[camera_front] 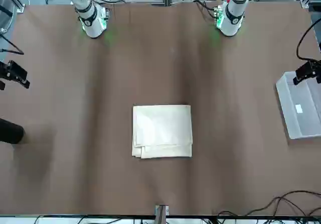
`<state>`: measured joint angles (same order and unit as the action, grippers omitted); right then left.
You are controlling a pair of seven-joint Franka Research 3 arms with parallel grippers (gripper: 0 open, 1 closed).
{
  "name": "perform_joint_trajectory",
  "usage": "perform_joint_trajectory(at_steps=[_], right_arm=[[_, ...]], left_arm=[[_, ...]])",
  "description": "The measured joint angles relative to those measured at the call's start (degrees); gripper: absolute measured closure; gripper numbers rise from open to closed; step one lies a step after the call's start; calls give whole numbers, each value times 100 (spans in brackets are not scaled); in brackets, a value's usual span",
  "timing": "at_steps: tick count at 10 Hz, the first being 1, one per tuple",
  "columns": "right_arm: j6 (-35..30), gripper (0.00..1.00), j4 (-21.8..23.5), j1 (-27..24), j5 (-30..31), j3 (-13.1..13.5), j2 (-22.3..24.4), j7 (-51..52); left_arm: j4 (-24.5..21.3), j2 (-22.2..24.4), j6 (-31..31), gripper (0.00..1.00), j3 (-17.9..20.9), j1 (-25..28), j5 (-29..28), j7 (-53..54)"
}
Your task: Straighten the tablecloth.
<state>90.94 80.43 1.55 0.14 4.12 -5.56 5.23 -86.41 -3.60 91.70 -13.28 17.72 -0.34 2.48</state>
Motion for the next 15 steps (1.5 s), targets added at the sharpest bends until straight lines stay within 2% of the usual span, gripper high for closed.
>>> perform_joint_trajectory(at_steps=[10, 13, 15], right_arm=[[-50, 0, 0, 48, -7, -38, 0, 6], [-372, 0, -3, 601, -192, -94, 0, -240], [-300, 0, -6, 1242, -401, -126, 0, -1224]], left_arm=[[-53, -189, 7, 1, -25, -46, 0, 1], [-36, -384, 100, 6, -33, -50, 0, 1], [-19, -401, 452, 1, -72, -82, 23, 3]])
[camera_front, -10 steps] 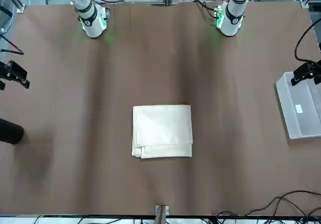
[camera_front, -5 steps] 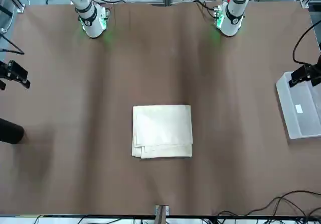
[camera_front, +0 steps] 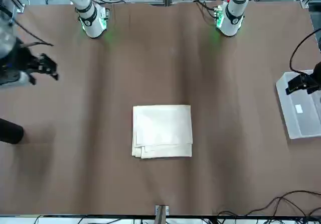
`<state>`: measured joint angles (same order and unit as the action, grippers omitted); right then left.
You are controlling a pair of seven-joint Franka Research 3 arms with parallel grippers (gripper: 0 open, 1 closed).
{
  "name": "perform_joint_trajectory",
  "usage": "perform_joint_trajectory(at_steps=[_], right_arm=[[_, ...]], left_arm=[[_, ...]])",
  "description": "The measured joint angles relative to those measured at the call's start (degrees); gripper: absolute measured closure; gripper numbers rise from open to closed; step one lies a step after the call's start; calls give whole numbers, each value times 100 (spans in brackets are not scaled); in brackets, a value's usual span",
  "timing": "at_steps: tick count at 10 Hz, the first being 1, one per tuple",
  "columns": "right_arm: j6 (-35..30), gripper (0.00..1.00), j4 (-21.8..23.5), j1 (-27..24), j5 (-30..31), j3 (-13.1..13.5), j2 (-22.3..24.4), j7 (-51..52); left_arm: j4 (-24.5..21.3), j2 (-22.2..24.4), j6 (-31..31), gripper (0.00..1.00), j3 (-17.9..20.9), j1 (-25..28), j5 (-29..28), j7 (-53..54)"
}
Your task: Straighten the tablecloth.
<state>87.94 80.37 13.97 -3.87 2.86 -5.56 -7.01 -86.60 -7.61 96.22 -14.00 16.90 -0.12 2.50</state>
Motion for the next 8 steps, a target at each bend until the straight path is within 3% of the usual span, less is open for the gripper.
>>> perform_joint_trajectory(at_steps=[2, 4, 8], right_arm=[[239, 0, 7, 1008, 52, -20, -36, -1408], [448, 0, 37, 1780, 160, -29, -262, -2185], [1147, 0, 63, 2220, 148, -15, -1351, -2275]], left_arm=[[-4, -64, 255, 0, -101, -128, 11, 0], [-14, -304, 714, 0, -331, -154, 13, 0], [-22, -1119, 1982, 0, -596, -448, 22, -139]])
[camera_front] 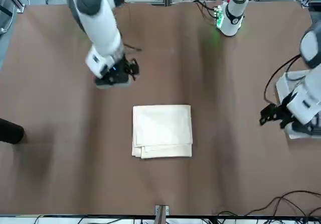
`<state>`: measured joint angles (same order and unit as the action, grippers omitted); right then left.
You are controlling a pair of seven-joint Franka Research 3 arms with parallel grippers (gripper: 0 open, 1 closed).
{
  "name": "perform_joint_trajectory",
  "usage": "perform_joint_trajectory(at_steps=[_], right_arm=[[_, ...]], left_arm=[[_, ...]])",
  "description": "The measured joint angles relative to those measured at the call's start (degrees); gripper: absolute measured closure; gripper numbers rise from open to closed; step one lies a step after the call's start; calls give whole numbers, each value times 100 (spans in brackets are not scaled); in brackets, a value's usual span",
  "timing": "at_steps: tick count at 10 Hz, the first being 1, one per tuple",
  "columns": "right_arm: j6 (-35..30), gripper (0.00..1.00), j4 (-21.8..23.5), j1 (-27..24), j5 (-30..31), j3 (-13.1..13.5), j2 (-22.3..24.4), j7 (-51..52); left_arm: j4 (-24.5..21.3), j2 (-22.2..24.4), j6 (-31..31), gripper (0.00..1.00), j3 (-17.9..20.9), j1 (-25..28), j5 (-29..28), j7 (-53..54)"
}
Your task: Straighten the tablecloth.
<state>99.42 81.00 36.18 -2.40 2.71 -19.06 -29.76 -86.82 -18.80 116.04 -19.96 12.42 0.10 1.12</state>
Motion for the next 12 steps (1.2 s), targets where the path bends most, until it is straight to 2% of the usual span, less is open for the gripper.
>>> perform_joint_trajectory(at_steps=[3, 5, 8, 9, 12], right_arm=[[948, 1, 0, 5, -286, 23, -633, -1], [1361, 32, -32, -23, -294, 75, -1097, 1], [2681, 81, -162, -306, -293, 153, -1618, 390], [2983, 94, -229, -401, -293, 156, -1790, 440], [3141, 99, -989, -635, -294, 149, -2512, 532]], left_arm=[[39, -659, 843, 0, -11, -401, 0, -153], [54, -1088, 1328, 0, -15, -609, 0, -196], [61, -1770, 2336, 0, -12, -1134, 0, -814], [71, -1955, 2531, 0, -10, -1295, 0, -973], [86, -2299, 2590, 0, -10, -1528, 0, -1284]])
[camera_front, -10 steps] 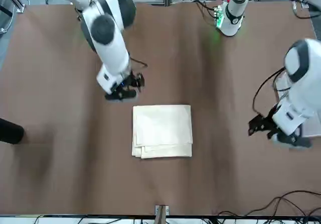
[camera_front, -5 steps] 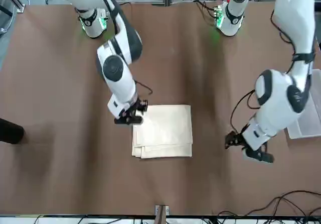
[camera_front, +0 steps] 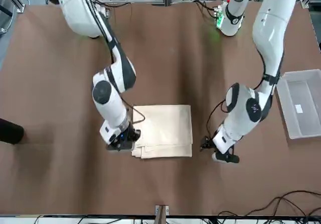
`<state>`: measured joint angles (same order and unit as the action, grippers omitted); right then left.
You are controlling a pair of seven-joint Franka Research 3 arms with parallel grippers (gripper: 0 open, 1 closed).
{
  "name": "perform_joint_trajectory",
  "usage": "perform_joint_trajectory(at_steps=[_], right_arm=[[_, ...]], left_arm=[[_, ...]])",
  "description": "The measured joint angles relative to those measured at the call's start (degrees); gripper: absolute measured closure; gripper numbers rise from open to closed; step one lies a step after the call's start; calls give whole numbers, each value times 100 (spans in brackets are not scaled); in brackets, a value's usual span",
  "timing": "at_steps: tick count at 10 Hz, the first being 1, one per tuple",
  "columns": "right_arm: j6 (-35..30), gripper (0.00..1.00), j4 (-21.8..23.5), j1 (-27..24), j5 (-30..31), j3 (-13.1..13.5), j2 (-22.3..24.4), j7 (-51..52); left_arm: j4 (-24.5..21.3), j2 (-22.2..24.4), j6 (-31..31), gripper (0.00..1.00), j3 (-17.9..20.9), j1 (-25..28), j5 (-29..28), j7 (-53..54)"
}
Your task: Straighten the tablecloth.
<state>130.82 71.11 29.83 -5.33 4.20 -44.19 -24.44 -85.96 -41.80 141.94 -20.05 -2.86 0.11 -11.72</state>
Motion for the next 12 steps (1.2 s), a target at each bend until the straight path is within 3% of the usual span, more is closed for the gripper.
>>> perform_joint_trajectory(at_steps=[5, 12], right_arm=[[1111, 99, -415, 169, 0, -39, -1243, 0], [1358, 99, -536, 206, 0, -15, -1642, 0]], left_arm=[[-369, -166, -13, 0, -5, -124, 0, -49], [-401, -308, 397, 0, -6, -484, 142, -186]])
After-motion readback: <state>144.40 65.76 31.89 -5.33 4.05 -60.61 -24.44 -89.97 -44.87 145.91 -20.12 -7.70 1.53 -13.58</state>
